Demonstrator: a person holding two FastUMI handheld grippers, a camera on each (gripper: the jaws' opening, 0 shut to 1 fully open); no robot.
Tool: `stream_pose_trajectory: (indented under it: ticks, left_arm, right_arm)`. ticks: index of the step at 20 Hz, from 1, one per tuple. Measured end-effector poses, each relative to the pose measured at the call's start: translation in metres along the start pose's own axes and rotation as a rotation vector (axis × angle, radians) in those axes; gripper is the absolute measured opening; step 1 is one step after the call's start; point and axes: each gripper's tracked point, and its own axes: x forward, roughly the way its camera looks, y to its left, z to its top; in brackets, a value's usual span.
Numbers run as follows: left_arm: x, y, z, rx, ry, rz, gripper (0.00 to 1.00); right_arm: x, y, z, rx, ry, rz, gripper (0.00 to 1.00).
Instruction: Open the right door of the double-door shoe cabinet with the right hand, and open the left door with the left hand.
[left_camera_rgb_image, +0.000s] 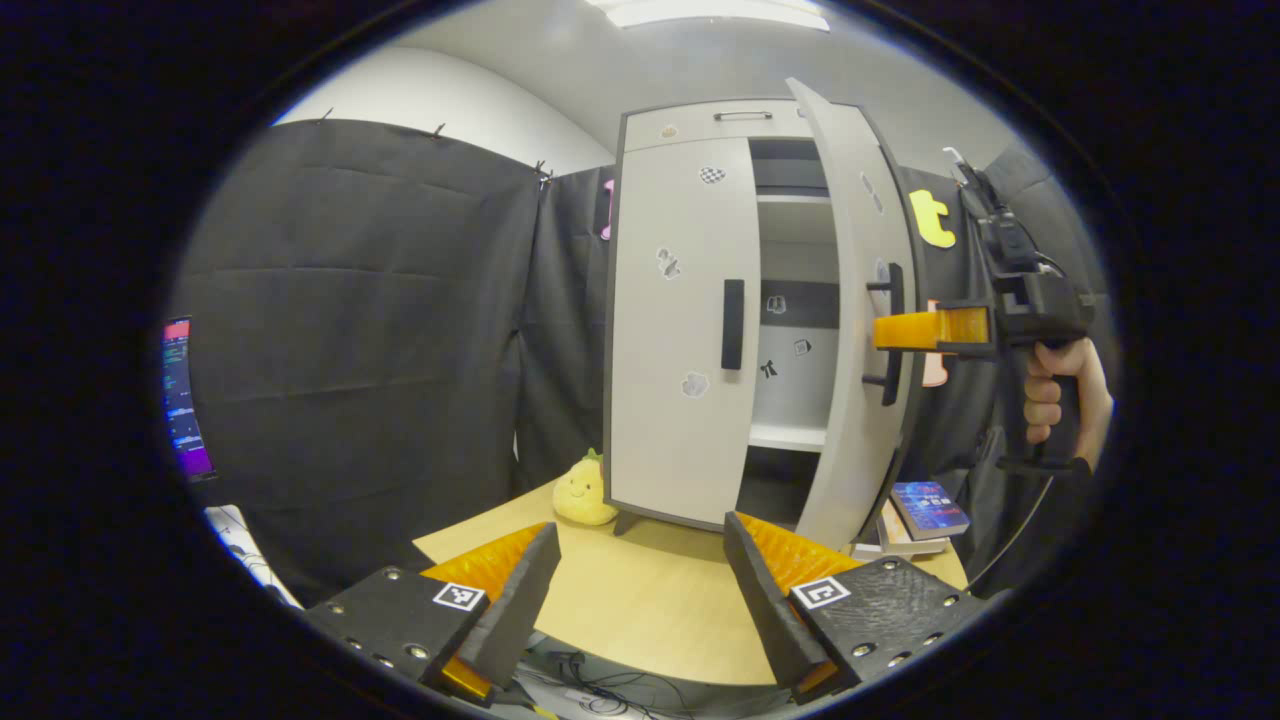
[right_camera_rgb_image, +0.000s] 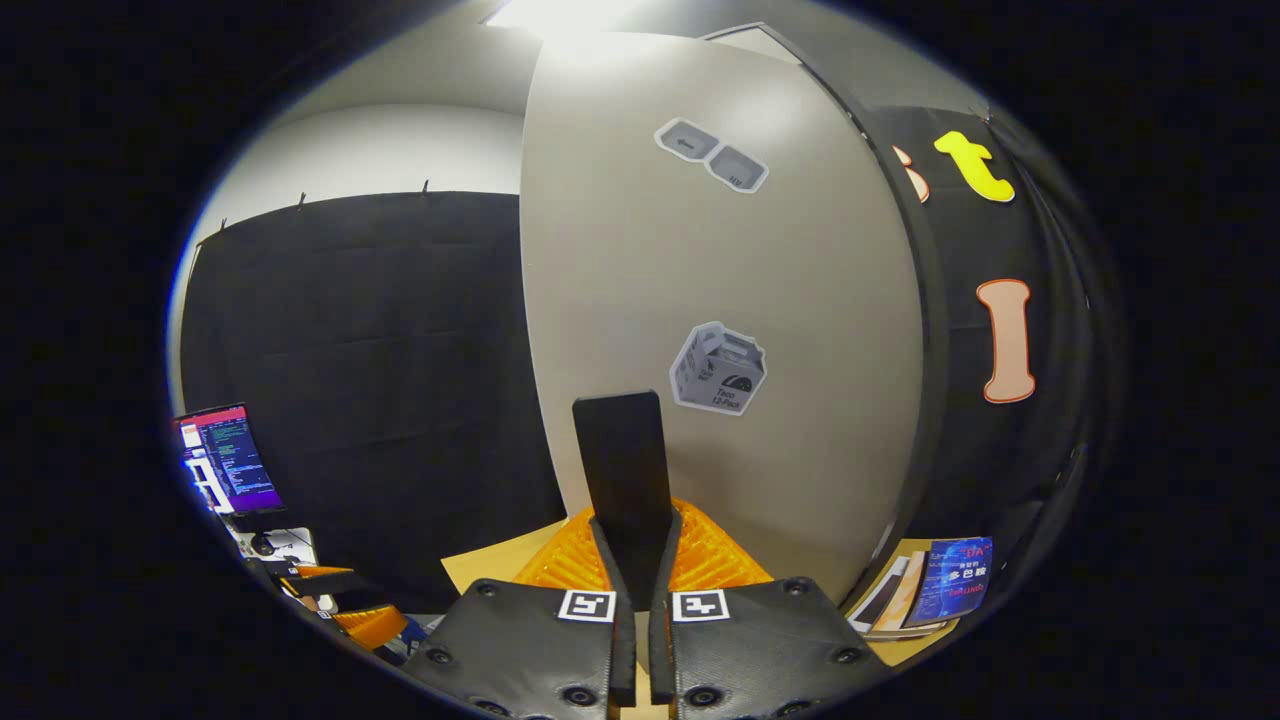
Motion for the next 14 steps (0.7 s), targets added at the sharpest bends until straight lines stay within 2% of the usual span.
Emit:
stream_pose_trajectory:
  ticks: [4,5,6,7,8,13,14]
  left_arm:
    - [0.016,0.009,0.008,0.006,-0.006,-0.051,0.94]
    - [0.02,0.013,0.008,0.015,-0.003,-0.063,0.94]
    - [0.026,0.017,0.009,0.021,-0.001,-0.076,0.94]
    - [0.029,0.021,0.009,0.022,0.003,-0.091,0.94]
    - [0.034,0.024,0.01,0.021,0.006,-0.106,0.94]
    - [0.055,0.045,0.015,0.007,0.008,-0.184,0.94]
    - [0.058,0.048,0.017,0.005,0.007,-0.201,0.94]
  right_arm:
    - [-0.01,-0.006,-0.001,0.048,0.012,-0.075,0.04]
    - [-0.01,-0.008,-0.001,0.062,0.01,-0.095,0.07]
    - [-0.012,-0.01,-0.001,0.072,0.006,-0.117,0.04]
    - [-0.013,-0.011,-0.001,0.08,0.002,-0.14,0.07]
    - [-0.015,-0.012,0.0,0.086,0.0,-0.163,0.03]
    - [-0.024,-0.018,-0.001,0.094,-0.004,-0.299,0.02]
    - [-0.023,-0.02,-0.001,0.094,-0.004,-0.326,0.06]
